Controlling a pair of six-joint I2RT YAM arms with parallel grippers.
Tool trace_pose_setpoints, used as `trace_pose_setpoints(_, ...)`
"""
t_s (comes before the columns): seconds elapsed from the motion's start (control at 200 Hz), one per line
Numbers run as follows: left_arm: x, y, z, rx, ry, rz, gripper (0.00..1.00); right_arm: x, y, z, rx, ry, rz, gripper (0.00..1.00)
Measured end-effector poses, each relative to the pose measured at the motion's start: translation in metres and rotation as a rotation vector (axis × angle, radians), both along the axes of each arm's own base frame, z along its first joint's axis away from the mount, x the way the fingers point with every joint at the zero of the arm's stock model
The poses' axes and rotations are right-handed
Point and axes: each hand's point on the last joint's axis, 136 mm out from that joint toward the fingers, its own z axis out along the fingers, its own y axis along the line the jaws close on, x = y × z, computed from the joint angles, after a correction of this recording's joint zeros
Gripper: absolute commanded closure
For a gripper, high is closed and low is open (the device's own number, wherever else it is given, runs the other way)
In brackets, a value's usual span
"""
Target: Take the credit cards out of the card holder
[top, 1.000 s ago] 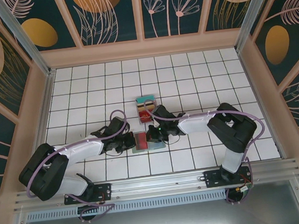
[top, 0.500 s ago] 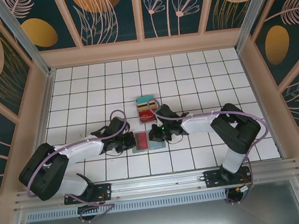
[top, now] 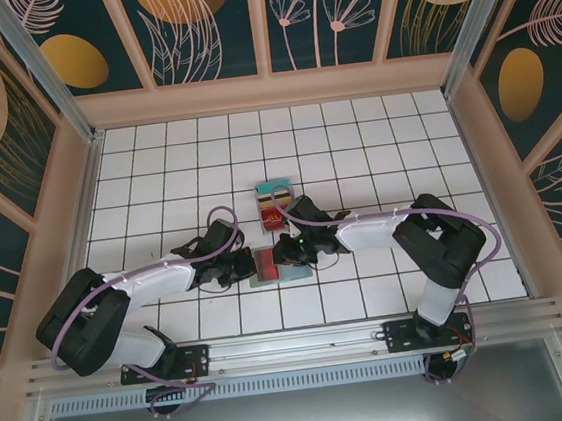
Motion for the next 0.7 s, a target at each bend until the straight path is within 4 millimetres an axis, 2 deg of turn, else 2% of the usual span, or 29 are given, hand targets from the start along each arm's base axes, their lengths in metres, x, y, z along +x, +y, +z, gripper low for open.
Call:
trace_pose_setpoints(0.165, 0.0, 0.0, 0.0, 0.0, -0.001, 0.0, 1.0, -0.001, -0.001, -0.001, -0.007, 0.005, 0.0, 0.8)
trace_pose_setpoints(0.21, 0.0, 0.0, 0.0, 0.0, -0.001, 0.0, 0.95, -0.001, -0.001, -0.001, -0.007, 0.005, 0.0, 0.8)
trace_pose_setpoints(0.32, 0.0, 0.0, 0.002, -0.001, -0.004, 0.0, 0.93, -0.001, -0.001, -0.001, -0.007, 0.005, -0.001, 0.8)
trace_pose_setpoints(0.701, 0.008, -0.006, 0.019, -0.03, -0.041, -0.003, 0.93, 0.002, -0.007, -0.003, -0.038, -0.009, -0.017, 0.81)
